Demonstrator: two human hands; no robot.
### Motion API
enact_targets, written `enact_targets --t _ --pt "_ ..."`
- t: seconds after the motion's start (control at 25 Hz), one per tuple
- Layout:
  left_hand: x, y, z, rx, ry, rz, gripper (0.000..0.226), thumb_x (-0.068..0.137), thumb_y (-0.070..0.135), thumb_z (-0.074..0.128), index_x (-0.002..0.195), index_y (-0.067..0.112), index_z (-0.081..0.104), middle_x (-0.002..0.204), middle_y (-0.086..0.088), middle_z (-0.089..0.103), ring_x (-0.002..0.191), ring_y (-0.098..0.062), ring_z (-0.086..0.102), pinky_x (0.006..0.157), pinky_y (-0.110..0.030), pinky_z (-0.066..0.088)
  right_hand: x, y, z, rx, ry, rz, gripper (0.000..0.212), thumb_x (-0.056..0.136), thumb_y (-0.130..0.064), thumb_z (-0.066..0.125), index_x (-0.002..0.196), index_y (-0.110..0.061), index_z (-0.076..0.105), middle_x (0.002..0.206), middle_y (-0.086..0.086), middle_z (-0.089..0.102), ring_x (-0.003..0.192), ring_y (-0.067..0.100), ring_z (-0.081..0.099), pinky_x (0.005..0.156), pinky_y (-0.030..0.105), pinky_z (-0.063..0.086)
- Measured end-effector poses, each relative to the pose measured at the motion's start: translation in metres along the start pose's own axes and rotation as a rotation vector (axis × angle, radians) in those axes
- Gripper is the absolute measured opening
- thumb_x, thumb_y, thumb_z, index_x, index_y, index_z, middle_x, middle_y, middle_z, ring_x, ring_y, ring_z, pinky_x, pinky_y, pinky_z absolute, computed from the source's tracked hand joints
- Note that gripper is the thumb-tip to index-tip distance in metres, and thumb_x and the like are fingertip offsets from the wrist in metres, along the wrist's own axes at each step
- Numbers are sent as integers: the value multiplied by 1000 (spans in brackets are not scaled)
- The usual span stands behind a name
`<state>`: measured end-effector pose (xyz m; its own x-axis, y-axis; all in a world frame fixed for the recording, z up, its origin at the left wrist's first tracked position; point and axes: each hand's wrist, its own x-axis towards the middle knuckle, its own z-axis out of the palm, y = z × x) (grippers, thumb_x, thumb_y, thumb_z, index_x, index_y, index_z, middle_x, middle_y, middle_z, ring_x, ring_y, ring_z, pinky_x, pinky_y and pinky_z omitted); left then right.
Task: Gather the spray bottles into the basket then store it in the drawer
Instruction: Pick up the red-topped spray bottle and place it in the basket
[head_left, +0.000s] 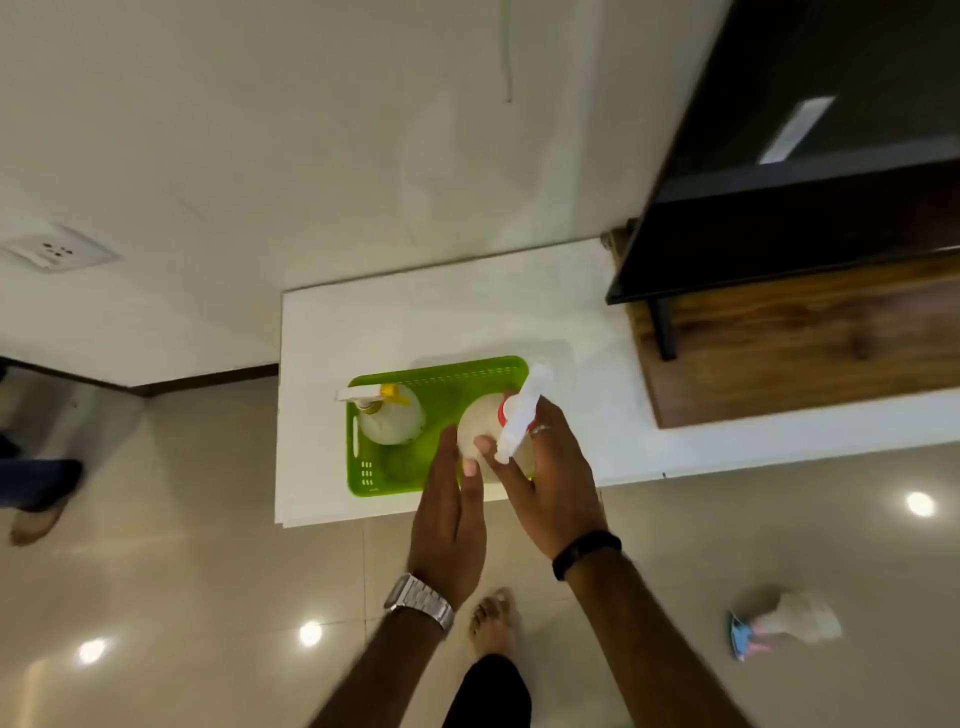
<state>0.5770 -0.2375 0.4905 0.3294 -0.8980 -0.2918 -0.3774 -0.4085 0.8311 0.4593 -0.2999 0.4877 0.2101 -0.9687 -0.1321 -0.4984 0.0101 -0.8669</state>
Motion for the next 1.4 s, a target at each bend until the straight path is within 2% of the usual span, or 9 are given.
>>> enact_targets --t 0.08,0.2,0.4,0.68,0.76,0.84,1.08,1.28,1.4 --pt "24 -21 -23 99 -8 -24 63 100 55 24 156 27 27 161 14 30 147 4 25 122 -26 25 34 -10 27 -24 12 13 49 94 -45 64 133 -17 56 135 -1 59 124 17 55 102 37 49" --pt "49 -55 -45 231 -50 -11 61 101 48 27 154 18 33 159 -2 40 147 -12 35 121 -31 29 73 -7 68 -110 -16 36 51 92 -47 65 129 -13 61 128 4 65 120 23 57 100 39 48" --pt "61 -77 -49 457 -135 97 69 101 51 21 149 6 42 152 -12 50 142 -25 44 115 -43 38 88 25 103 -215 -101 111 48 92 -34 69 130 -7 60 139 13 55 133 30 47 105 48 44" --pt "57 -87 -41 523 -184 101 69 101 51 24 149 5 41 150 -13 51 140 -27 46 114 -41 38 89 40 114 -180 -86 125 58 87 -28 76 137 -6 54 143 14 49 134 30 47 105 47 46" --pt "53 -85 -43 514 -196 91 70 100 52 23 151 7 39 153 -12 48 143 -26 43 117 -41 36 83 36 108 -143 -90 163 70 85 -32 78 143 -7 47 148 14 46 138 29 43 111 40 43" --pt "45 -81 -44 489 -187 109 67 100 50 29 151 8 38 155 -10 46 145 -24 40 119 -39 34 68 31 96 -139 -37 185 74 86 -32 76 148 -8 42 155 11 41 143 25 38 113 25 33" --pt "8 -76 -25 442 -257 359 39 100 40 48 135 22 55 129 6 62 121 -12 56 101 -30 47 -16 42 40 -170 226 -64 33 96 -19 57 125 -10 66 129 8 65 122 19 56 106 21 41" --pt "-44 -106 25 715 -646 387 49 97 48 44 139 24 53 128 9 62 114 -10 61 93 -19 48 -114 110 -8 -352 -72 -105 33 92 -22 52 122 -24 65 136 -3 58 129 14 51 105 37 43" --pt "-78 -119 72 908 -826 330 75 92 64 28 146 16 48 140 1 59 125 -18 59 99 -27 49 -179 178 -58 -465 -264 21 42 90 -26 43 129 -26 59 148 -2 45 140 15 40 108 44 39"
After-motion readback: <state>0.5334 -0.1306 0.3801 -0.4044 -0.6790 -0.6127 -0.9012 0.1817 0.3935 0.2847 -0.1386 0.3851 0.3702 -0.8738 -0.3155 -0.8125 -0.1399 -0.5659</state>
